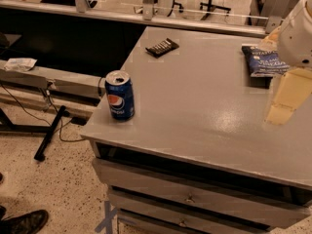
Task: Move blue chip bag near rxbar chocolate
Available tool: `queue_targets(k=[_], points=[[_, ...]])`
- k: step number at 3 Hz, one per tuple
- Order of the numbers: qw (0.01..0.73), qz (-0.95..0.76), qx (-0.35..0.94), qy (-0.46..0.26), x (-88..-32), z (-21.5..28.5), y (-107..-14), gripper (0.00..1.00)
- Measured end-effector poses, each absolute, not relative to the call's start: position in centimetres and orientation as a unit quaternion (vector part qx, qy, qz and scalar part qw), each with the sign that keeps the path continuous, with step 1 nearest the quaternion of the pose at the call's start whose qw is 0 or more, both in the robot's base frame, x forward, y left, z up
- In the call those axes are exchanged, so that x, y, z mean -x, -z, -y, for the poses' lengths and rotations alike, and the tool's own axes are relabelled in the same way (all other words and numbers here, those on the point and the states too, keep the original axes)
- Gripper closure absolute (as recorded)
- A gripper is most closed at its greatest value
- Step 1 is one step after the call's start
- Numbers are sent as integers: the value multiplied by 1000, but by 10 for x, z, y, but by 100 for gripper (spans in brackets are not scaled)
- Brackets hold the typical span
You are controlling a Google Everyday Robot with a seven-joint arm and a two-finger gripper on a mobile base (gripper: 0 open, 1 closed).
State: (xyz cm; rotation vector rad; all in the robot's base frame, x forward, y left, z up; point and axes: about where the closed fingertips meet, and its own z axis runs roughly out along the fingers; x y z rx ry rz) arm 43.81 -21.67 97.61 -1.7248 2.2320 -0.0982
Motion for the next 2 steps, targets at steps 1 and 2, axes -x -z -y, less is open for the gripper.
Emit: queue_targets(k=[1, 2], points=[[159, -781, 603, 34, -438, 217, -976, 0], [174, -786, 592, 39, -462, 237, -964, 0]])
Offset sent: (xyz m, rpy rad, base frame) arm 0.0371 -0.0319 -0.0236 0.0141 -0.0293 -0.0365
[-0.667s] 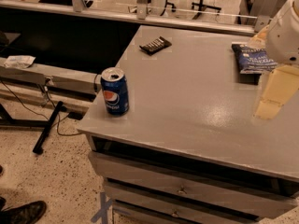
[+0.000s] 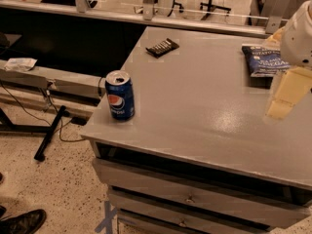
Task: Move blue chip bag near rxbar chocolate
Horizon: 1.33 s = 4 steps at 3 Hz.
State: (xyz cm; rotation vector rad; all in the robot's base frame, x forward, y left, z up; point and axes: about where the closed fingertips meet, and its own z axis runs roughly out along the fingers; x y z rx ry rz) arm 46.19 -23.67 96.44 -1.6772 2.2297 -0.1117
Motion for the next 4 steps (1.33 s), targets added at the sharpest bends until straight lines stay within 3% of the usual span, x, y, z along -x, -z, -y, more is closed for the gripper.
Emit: queue_targets(k=[4], points=[[279, -850, 440, 74, -655, 394, -901, 0]])
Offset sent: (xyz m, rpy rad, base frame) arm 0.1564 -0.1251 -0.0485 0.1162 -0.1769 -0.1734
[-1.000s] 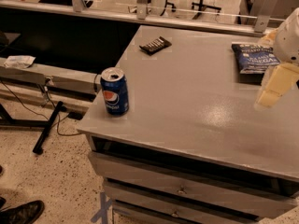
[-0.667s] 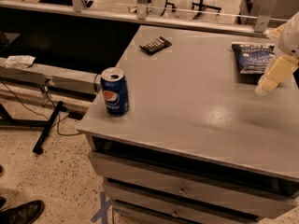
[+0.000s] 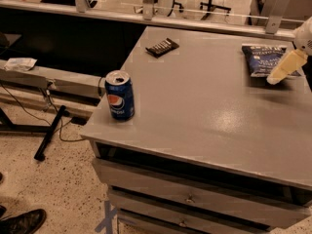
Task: Move blue chip bag near rxbar chocolate
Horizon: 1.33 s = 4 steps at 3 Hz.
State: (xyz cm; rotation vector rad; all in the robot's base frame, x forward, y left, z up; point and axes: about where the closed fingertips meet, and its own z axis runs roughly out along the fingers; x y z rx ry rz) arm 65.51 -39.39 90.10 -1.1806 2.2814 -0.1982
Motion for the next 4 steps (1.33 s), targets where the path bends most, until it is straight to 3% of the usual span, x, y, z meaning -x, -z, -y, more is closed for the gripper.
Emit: queue_targets(k=[1, 2, 3, 4], points=[[275, -866, 410, 74, -672, 418, -885, 0], [260, -880, 392, 61, -679, 425, -871, 19], [257, -884, 388, 42, -684, 419, -869, 50], [261, -881, 393, 32, -686, 410, -874, 73]])
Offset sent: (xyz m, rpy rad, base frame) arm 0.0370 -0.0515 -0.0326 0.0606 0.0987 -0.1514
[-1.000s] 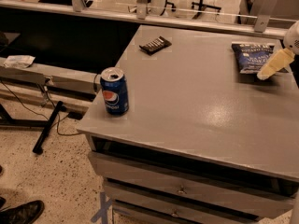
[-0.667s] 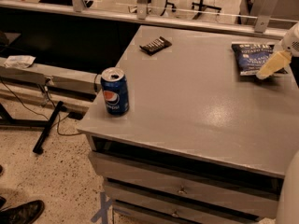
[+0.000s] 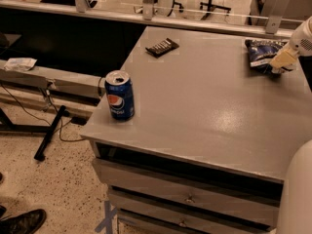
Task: Move blue chip bag near rxbar chocolate
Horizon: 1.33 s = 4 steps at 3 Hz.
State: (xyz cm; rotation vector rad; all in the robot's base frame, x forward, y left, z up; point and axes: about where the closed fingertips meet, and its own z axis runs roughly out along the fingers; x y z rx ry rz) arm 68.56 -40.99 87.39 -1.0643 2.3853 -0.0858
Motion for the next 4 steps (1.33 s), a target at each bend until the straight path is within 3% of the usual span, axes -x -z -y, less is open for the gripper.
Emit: queue_targets(k=[1, 4], points=[[293, -855, 427, 12, -693, 372, -896, 100], [400, -733, 550, -29, -729, 212, -942, 100]])
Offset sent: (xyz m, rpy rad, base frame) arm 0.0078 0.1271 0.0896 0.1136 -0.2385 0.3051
